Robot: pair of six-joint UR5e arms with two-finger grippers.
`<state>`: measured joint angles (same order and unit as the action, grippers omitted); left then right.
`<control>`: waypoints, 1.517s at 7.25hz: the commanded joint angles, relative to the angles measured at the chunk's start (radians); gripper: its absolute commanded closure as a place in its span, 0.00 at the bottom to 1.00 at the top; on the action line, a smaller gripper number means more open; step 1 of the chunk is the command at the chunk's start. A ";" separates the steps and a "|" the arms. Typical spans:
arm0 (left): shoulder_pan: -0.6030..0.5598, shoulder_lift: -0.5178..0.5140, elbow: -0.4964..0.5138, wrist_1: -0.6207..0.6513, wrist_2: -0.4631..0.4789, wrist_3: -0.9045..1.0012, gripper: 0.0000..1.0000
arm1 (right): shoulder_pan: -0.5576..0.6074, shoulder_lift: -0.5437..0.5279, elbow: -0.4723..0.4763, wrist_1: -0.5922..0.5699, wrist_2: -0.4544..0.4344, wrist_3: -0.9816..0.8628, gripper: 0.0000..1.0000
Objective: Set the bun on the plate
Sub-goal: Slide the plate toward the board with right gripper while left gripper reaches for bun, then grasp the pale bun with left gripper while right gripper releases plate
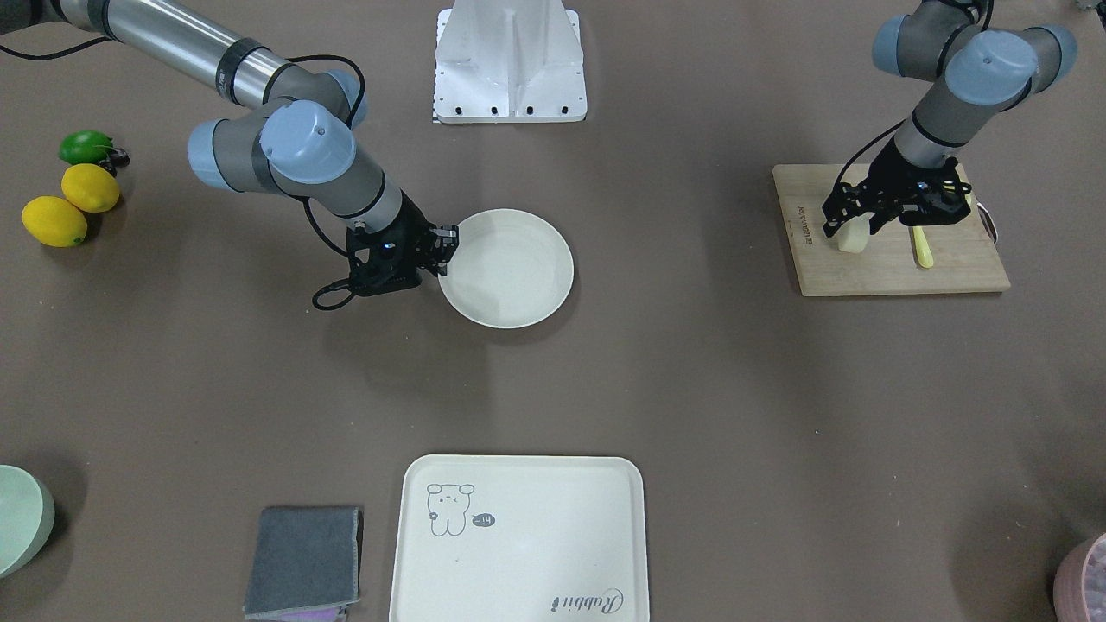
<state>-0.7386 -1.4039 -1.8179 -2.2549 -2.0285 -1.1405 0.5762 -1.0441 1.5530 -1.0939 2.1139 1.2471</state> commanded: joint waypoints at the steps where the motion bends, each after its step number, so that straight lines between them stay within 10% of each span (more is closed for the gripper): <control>1: 0.001 -0.001 0.000 0.000 0.001 0.001 0.50 | -0.007 0.003 -0.001 0.000 -0.002 0.005 0.40; 2: 0.001 -0.003 0.000 0.000 0.001 0.001 0.56 | -0.009 0.003 -0.001 0.002 -0.012 0.021 0.00; 7: -0.007 -0.113 -0.029 0.011 -0.010 -0.025 0.60 | 0.063 -0.034 0.039 -0.003 0.062 0.014 0.00; 11: 0.081 -0.546 -0.008 0.343 0.046 -0.264 0.60 | 0.281 -0.212 0.078 -0.012 0.216 -0.246 0.00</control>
<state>-0.7067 -1.8038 -1.8296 -2.0403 -2.0165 -1.3234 0.7854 -1.1998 1.6285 -1.1029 2.2837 1.1211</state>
